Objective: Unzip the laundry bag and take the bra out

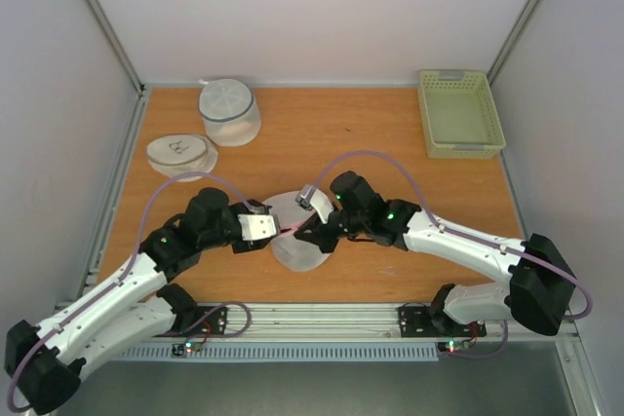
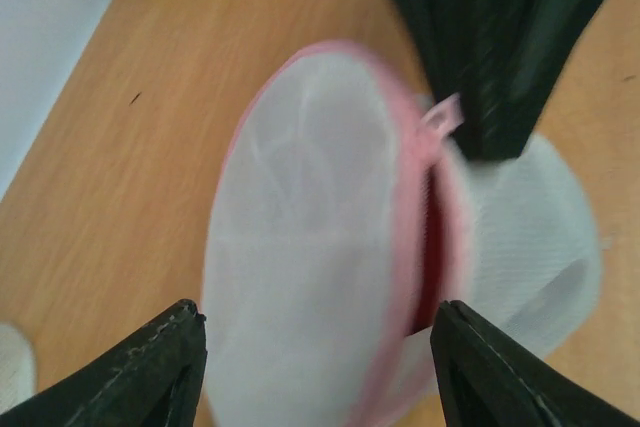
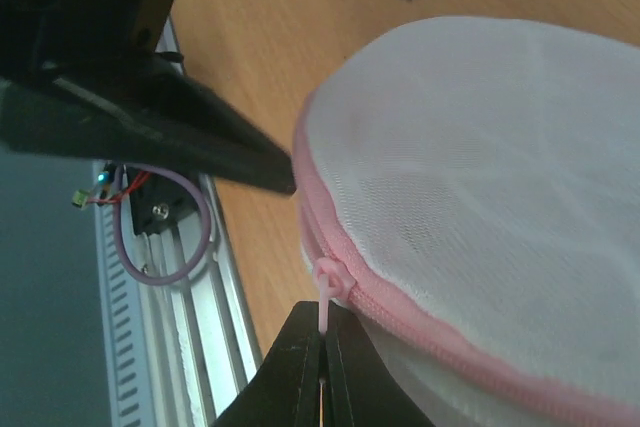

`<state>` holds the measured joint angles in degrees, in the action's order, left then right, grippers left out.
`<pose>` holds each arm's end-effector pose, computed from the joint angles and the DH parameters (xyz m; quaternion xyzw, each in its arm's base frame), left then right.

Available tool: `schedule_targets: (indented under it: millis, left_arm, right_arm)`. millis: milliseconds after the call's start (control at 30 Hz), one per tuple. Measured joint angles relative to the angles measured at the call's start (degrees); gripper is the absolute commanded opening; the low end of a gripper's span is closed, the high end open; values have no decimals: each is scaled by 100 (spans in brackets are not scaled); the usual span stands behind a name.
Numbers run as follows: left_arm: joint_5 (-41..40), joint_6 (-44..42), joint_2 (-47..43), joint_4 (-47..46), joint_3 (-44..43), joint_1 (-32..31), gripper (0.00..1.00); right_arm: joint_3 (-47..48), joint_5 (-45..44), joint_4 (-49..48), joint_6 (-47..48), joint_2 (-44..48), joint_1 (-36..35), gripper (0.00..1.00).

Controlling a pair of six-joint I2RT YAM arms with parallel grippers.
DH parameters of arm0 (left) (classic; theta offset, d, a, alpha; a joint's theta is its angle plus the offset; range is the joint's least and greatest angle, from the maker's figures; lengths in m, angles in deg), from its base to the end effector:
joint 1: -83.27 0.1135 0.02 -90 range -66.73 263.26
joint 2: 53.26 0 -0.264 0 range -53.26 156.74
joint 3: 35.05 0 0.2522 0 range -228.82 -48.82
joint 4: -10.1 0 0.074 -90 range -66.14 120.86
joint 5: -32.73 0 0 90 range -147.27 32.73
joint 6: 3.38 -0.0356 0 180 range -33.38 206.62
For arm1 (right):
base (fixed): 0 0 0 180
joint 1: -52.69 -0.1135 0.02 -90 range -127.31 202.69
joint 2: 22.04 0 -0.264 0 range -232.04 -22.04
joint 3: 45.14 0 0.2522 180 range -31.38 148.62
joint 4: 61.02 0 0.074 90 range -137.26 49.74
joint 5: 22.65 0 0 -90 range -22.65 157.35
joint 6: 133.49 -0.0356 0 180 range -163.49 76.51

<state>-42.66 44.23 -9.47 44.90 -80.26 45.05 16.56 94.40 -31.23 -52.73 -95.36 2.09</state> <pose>0.1297 -0.1135 0.2428 0.6109 0.6269 -0.0948 0.4742 0.1592 0.2193 0.2457 -0.4030 0.7951 0.3843 0.2404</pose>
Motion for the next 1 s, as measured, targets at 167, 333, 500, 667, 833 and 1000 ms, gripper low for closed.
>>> schedule_targets:
  millis: [167,333,500,667,833,1000]
  left_arm:
    - [361,463,-153,409,-225,-376,48]
    - [-55,551,-136,337,-223,-549,39]
    - [-243,337,-22,326,-234,-544,38]
    - [-227,105,-17,385,-334,-542,35]
    - [-177,-177,17,358,-420,-542,36]
    - [-175,-385,205,358,-420,-542,35]
  right_arm:
    - [0,66,-278,-142,-131,-140,1]
    - [24,129,-317,-131,-131,-142,1]
    - [33,227,-273,-57,-131,-142,1]
    - [50,286,-232,20,-131,-142,1]
    - [50,330,-214,46,-131,-142,1]
    - [50,343,-184,46,-131,-142,1]
